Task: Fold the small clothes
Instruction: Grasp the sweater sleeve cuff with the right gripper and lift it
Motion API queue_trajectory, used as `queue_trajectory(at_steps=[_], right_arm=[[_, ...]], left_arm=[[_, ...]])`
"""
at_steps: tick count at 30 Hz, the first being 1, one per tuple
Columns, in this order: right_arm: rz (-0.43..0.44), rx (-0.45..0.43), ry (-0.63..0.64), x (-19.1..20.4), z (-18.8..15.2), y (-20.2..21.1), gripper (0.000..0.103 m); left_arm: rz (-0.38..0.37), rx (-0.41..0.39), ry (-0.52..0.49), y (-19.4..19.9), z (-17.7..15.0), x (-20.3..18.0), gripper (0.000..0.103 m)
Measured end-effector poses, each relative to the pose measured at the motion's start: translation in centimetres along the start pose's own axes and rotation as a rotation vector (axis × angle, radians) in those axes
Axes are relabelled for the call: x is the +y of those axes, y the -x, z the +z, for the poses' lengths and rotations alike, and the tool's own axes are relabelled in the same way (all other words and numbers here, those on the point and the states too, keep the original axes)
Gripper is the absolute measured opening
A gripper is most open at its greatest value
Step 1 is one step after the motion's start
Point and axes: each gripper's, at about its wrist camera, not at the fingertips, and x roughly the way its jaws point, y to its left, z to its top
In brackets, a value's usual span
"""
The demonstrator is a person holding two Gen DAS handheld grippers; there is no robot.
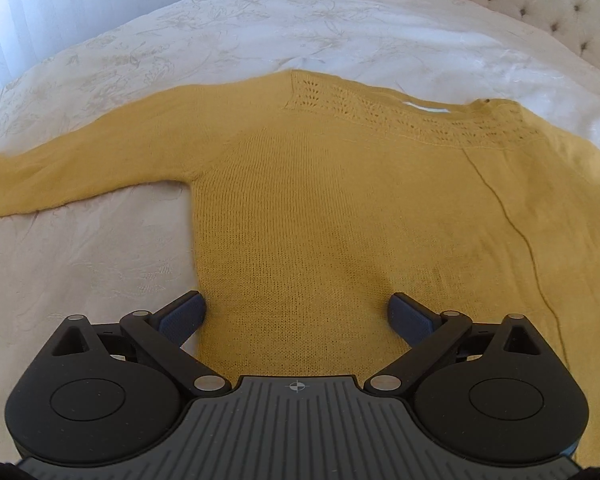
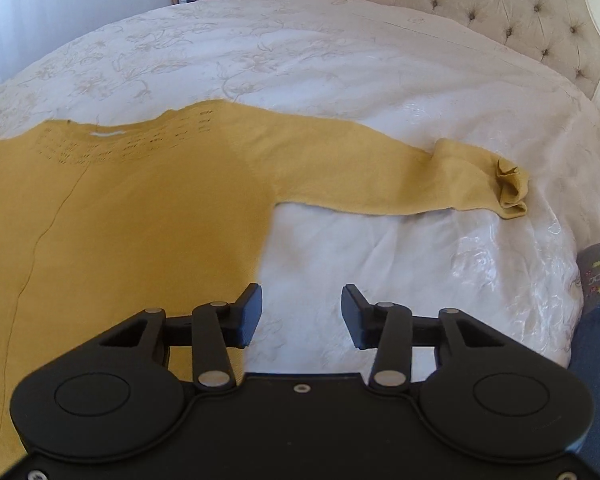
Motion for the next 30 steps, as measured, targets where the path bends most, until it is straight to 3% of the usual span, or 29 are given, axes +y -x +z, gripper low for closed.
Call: queue_trajectory(at_steps=[6, 12, 14, 24, 25, 26, 27, 30], right_arm=[[-0.156, 0.035, -0.063, -7.2, 6.1, -4.0, 0.057], [-0.311, 0.057, -0.083, -12.4, 10.2, -8.0, 0.055], [-0.328, 0.081, -0.076, -13.2, 10.7, -9.2, 0.047], [-0.406, 0.174, -0.010, -14.5, 10.9, -13.3, 0.046], [-0.419, 0.183, -0.011, -14.7, 10.9, -13.6, 0.041], [-0.422, 0.194, -0.024, -15.0, 10.8, -13.8, 0.019], [-0.405, 0.207, -0.061, -15.5, 10.8, -13.8, 0.007], [-0.389, 0.173, -0.126, -16.0, 11.0, -12.7, 0.007]], left_arm=[[0.010, -0.104, -0.018, 0.1, -1.5, -0.4, 0.103], [0.027, -0.139, -0.029, 0.1, -1.9, -0.6, 0.103], [0.024, -0.144, -0.027, 0.0, -2.0, -0.6, 0.103], [0.016, -0.164, -0.013, 0.0, -2.4, -0.4, 0.103], [0.015, -0.165, -0.013, 0.1, -2.4, -0.4, 0.103], [0.013, -0.165, -0.012, 0.1, -2.4, -0.4, 0.103], [0.013, -0.165, -0.011, 0.1, -2.4, -0.4, 0.103], [0.004, -0.163, -0.005, 0.1, -2.3, -0.2, 0.102]])
